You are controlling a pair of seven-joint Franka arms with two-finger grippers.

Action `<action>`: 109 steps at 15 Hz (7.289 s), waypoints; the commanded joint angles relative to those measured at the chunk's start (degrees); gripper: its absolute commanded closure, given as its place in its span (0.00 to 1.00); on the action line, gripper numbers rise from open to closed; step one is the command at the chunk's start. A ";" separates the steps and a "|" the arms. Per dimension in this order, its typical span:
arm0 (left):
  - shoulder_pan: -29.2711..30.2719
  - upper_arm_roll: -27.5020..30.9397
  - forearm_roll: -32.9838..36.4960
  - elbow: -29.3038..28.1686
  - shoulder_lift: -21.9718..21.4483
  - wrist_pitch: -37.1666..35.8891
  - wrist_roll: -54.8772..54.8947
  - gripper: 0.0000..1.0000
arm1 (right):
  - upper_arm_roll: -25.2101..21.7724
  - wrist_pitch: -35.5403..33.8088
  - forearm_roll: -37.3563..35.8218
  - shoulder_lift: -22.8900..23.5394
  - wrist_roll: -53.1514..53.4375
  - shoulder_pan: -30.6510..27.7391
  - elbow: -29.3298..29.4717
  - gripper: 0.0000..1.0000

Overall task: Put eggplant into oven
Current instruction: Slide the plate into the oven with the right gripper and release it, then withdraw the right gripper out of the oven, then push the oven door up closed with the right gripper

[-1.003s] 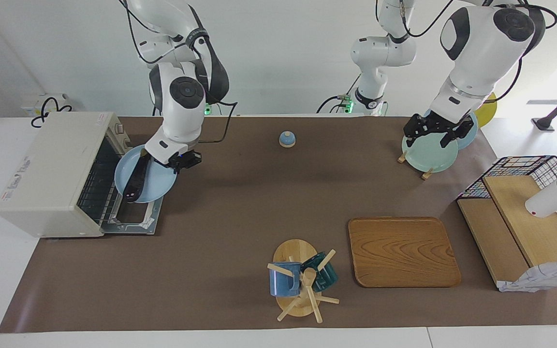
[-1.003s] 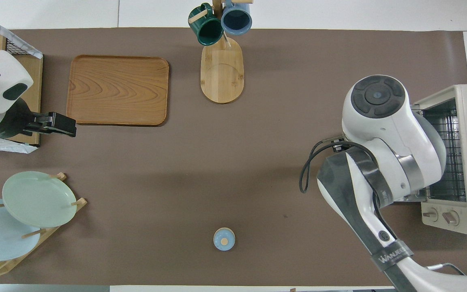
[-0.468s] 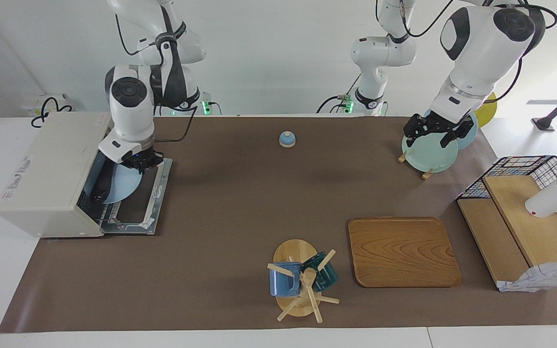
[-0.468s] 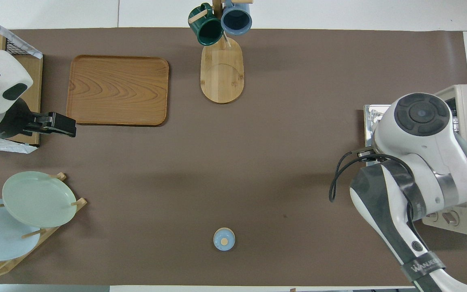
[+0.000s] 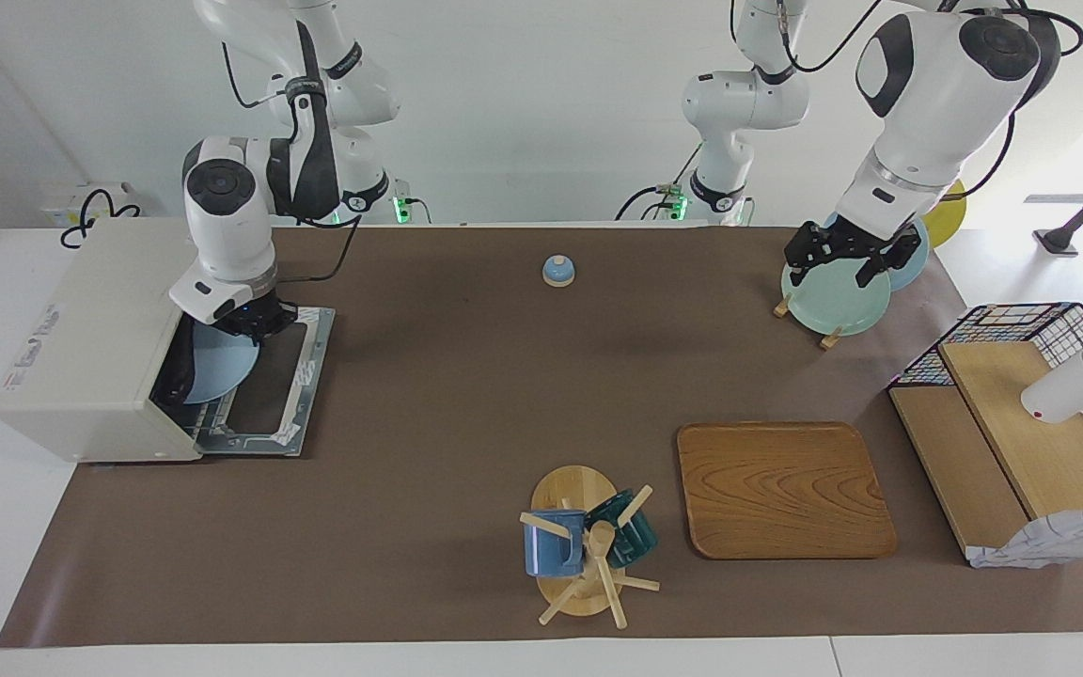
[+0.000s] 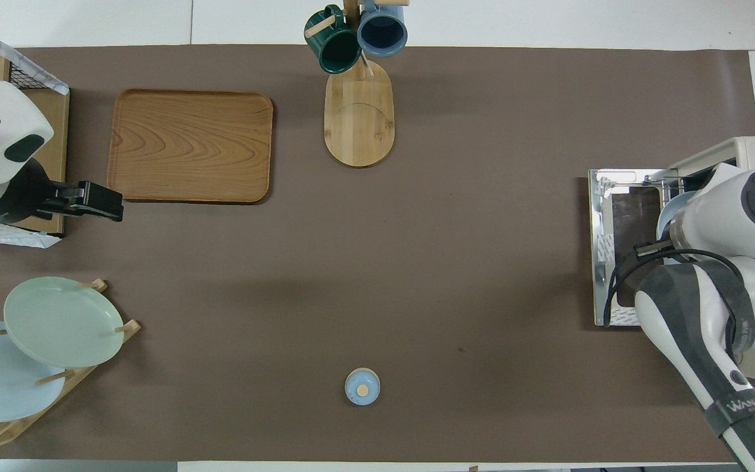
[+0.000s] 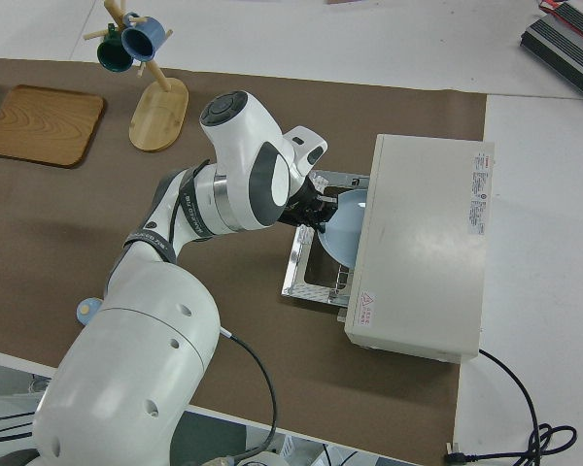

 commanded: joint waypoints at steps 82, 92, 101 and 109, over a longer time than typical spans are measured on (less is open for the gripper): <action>0.44 -0.06 -0.60 0.44 -0.40 -0.91 0.10 0.00 | 0.81 -23.81 10.01 2.38 -15.32 -5.52 21.09 0.95; 0.44 -0.06 -0.60 0.44 -0.40 -0.91 0.18 0.00 | 2.84 -31.99 18.26 2.73 -3.91 -1.65 32.00 0.00; 0.53 0.02 -0.60 0.44 -0.40 -0.91 0.10 0.00 | 3.54 -32.61 16.70 1.06 -1.60 -2.09 29.81 0.00; 0.44 0.02 -0.60 0.44 -0.40 -0.91 0.10 0.00 | 2.93 -31.56 14.58 0.27 -1.42 -2.35 29.10 0.00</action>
